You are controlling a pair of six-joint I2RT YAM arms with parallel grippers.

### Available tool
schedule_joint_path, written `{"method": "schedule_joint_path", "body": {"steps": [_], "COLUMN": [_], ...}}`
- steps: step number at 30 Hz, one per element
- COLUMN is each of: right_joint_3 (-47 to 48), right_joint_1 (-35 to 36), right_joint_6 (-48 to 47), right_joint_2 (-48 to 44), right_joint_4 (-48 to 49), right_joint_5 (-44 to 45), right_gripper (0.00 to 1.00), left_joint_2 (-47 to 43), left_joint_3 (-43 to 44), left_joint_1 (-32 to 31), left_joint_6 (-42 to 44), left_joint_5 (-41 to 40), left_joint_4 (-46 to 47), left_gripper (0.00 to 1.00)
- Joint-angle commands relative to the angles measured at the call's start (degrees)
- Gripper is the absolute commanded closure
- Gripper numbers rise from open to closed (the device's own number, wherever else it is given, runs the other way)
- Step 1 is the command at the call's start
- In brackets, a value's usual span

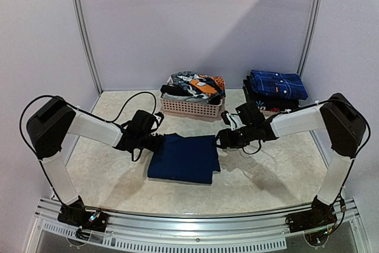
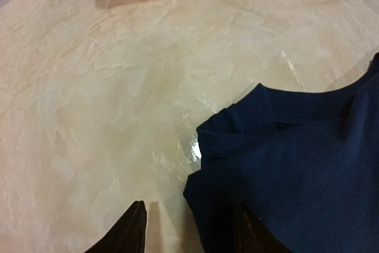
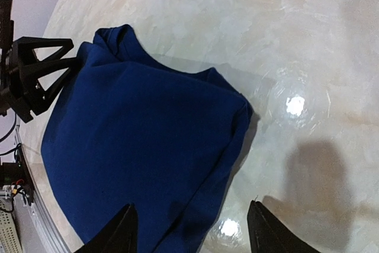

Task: Fold and stack the mixed laundry pile
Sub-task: Smooth out the square-folded T-shirt at the center of the board, then pick up the square-folded T-shirt from the center of the board.

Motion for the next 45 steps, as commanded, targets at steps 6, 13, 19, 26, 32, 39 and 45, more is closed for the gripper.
{"method": "schedule_joint_path", "body": {"steps": [6, 13, 19, 26, 32, 39, 45], "right_joint_3": [-6.4, -6.3, -6.3, -6.2, -5.7, -4.1, -4.7], "right_joint_1": [0.7, 2.9, 4.3, 5.7, 7.4, 7.5, 7.5], "right_joint_6": [6.9, 9.7, 11.7, 13.3, 15.5, 17.8, 20.8], "right_joint_2": [-4.2, -1.4, 0.9, 2.3, 5.3, 8.1, 9.3], "right_joint_4": [3.6, 6.3, 8.0, 8.3, 12.6, 17.4, 21.7], "right_joint_5": [-4.8, -7.3, -7.8, -7.5, -8.7, -8.9, -8.1], "right_gripper": [0.25, 0.24, 0.25, 0.25, 0.27, 0.33, 0.47], "left_joint_2": [-7.2, -10.5, -12.4, -13.1, -12.1, -8.8, -7.8], "left_joint_3": [-4.3, -7.3, -10.9, -13.3, -15.4, -16.9, -17.7], "left_joint_1": [-0.1, -0.5, -0.6, -0.6, -0.7, -1.1, -1.9], "left_joint_6": [-2.7, -4.1, -5.6, -6.5, -8.1, -10.2, -11.3], "left_joint_5": [0.6, 0.1, -1.4, -1.9, 0.0, 3.2, 3.4], "left_joint_4": [-0.4, -2.5, -2.1, -1.6, 0.8, 4.3, 5.6], "left_gripper": [0.47, 0.45, 0.45, 0.45, 0.45, 0.47, 0.48]}}
